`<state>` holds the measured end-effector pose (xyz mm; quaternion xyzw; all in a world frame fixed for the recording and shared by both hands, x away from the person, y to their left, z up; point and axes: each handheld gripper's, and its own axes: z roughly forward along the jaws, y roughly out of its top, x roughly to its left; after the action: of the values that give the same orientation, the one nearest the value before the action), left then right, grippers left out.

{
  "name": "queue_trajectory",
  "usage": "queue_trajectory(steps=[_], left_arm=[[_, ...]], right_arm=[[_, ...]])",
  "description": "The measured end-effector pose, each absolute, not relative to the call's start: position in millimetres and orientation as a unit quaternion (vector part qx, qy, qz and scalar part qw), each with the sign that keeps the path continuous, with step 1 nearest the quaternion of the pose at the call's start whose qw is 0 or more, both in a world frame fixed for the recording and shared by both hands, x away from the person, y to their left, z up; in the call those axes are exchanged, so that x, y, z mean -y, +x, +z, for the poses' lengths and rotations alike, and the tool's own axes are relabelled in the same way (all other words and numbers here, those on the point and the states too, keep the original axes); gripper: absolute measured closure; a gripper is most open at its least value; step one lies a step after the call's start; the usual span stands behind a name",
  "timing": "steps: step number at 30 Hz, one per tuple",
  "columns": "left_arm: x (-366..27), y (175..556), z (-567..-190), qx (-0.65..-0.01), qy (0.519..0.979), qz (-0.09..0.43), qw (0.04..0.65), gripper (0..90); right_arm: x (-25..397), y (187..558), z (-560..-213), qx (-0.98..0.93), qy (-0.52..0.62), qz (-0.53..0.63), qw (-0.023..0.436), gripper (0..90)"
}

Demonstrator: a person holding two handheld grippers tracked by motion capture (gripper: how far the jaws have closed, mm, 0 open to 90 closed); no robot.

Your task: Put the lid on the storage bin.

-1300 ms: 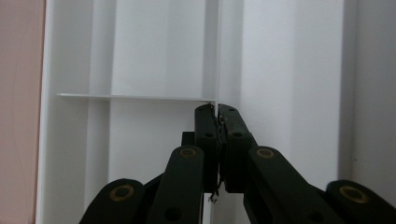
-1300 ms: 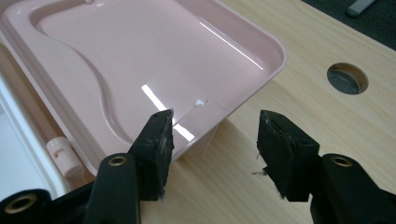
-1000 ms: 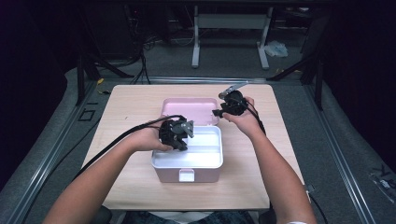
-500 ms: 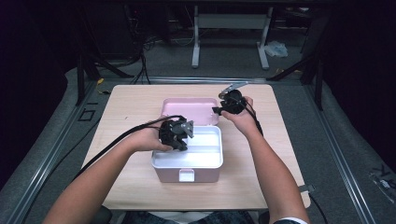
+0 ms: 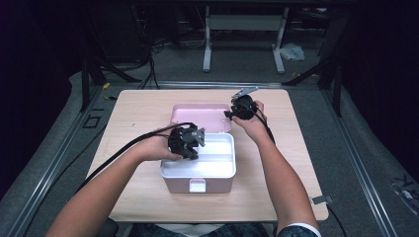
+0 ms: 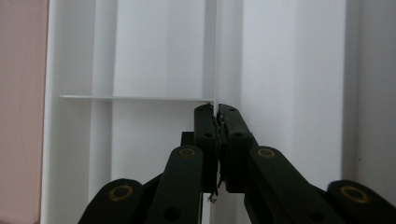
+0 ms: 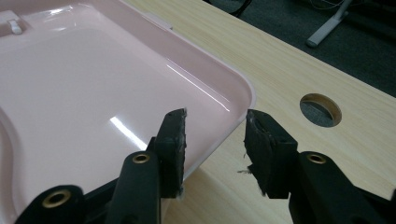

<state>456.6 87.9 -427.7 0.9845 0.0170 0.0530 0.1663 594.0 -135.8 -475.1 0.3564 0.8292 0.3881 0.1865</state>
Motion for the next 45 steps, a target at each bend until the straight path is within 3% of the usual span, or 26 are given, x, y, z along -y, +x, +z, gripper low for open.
queue_trajectory(steps=[14, 45], left_arm=[[-88.3, 455.8, -428.0, -0.019, 0.984, 0.054, 0.168, 86.7], [-88.8, 456.3, -428.1, -0.017, 0.984, 0.053, 0.171, 86.8]], right_arm=[[130.5, 603.2, -476.5, -0.82, 0.371, 0.382, 0.21, 66.6], [122.7, 623.7, -487.7, -0.819, 0.406, 0.368, 0.171, 67.4]])
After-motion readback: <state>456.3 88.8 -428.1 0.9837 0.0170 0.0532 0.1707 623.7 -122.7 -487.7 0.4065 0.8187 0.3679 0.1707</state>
